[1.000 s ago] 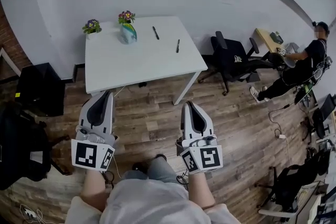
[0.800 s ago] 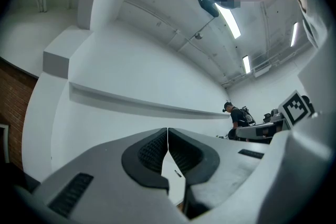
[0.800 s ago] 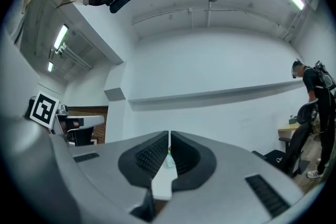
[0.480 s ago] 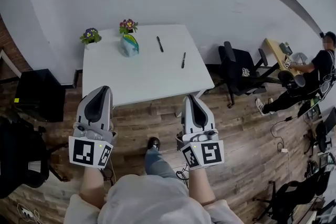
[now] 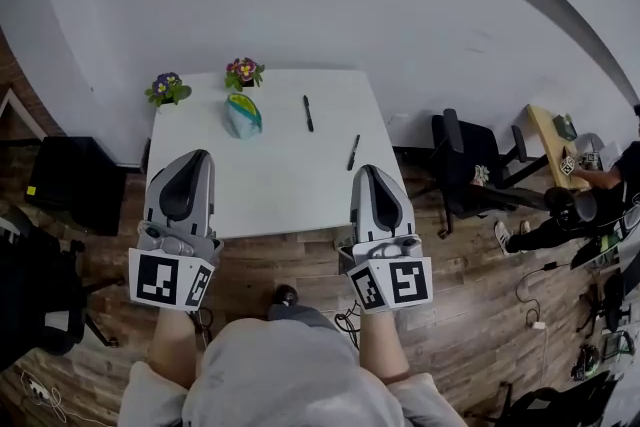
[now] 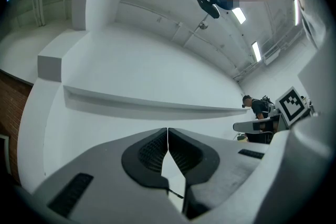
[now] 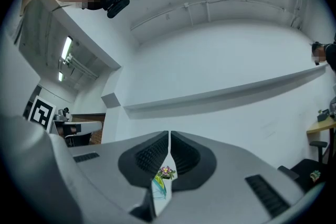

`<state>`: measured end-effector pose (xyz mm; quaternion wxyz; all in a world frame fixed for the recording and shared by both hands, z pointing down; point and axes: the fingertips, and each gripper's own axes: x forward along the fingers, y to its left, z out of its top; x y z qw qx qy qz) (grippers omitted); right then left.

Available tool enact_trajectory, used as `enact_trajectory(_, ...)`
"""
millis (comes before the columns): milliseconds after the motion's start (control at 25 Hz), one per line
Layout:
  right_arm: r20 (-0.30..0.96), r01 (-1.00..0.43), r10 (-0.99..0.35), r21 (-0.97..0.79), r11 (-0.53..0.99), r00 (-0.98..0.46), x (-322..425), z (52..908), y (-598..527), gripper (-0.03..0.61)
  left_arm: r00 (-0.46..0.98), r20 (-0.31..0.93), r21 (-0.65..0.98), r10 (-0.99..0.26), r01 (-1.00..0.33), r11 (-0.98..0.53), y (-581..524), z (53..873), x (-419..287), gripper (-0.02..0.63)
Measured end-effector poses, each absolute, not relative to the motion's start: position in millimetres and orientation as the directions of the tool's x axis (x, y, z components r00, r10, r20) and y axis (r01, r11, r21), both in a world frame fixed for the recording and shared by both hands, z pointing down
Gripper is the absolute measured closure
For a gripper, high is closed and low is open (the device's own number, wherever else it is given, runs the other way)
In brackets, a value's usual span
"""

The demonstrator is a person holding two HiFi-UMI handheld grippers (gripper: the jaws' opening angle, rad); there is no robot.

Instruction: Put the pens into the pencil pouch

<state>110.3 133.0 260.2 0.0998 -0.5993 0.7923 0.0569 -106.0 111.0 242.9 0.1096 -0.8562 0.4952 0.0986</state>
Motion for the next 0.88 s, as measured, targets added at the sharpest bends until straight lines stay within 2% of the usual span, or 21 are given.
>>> enact_trajectory(280,-0.225,-0.941,-0.919,-0.028,0.338,-0.324,124.1,264.5,74.5,0.546,0.436,-0.274,-0.109,-0.857,-0.9,-0.423,62.4,248.3,-89.1,0.588)
enact_trajectory(680,-0.177,-0.904,-0.896,-0.056,0.423,-0.408,103.7,285.1,2.6,0.546,0.408,-0.167,-0.145,-0.898,-0.911,-0.387,-6.1,293.0,-93.6,0.586)
enact_trajectory(720,-0.175,-0.904,-0.896,-0.057,0.423,-0.408,103.5,286.3,-4.7,0.546,0.417,-0.157,-0.142,-0.895,-0.907,-0.397,-14.7,299.2,-91.7,0.576)
enact_trajectory(800,-0.169,-0.905,-0.897,-0.06,0.422,-0.407,103.3,289.2,-20.6,0.546,0.439,-0.132,-0.138,-0.889,-0.896,-0.423,-33.2,313.9,-86.8,0.481)
enact_trajectory(880,-0.163,-0.905,-0.898,-0.058,0.422,-0.408,100.9,292.2,-38.5,0.546,0.454,-0.098,-0.141,-0.886,-0.887,-0.439,-54.3,331.1,-83.9,0.437)
